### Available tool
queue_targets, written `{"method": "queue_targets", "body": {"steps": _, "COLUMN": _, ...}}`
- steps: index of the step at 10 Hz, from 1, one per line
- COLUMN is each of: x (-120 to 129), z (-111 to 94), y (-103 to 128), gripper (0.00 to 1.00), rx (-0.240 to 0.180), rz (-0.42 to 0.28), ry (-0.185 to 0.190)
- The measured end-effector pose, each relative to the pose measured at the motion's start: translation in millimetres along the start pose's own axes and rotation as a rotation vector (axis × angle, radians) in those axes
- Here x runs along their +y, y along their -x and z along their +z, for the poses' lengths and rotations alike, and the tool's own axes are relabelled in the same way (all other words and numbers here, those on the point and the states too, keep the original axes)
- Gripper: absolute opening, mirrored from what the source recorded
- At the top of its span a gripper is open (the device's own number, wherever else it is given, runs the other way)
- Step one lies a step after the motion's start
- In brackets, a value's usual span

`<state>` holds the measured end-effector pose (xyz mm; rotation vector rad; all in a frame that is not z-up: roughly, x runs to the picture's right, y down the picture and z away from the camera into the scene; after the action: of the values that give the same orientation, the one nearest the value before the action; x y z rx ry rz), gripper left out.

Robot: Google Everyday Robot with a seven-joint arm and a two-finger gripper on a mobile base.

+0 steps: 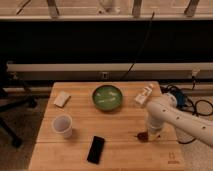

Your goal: Drag the pepper across the table

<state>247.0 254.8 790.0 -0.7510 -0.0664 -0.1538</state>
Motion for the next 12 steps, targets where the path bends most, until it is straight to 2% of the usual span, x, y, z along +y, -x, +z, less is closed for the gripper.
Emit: {"method": "queue_targets", "body": {"steps": 12, "x": -15.6, "z": -4.8, "y": 5.9, "gripper": 0.0, "rx": 0.032, "rz": -0.104, "ry": 0.006}}
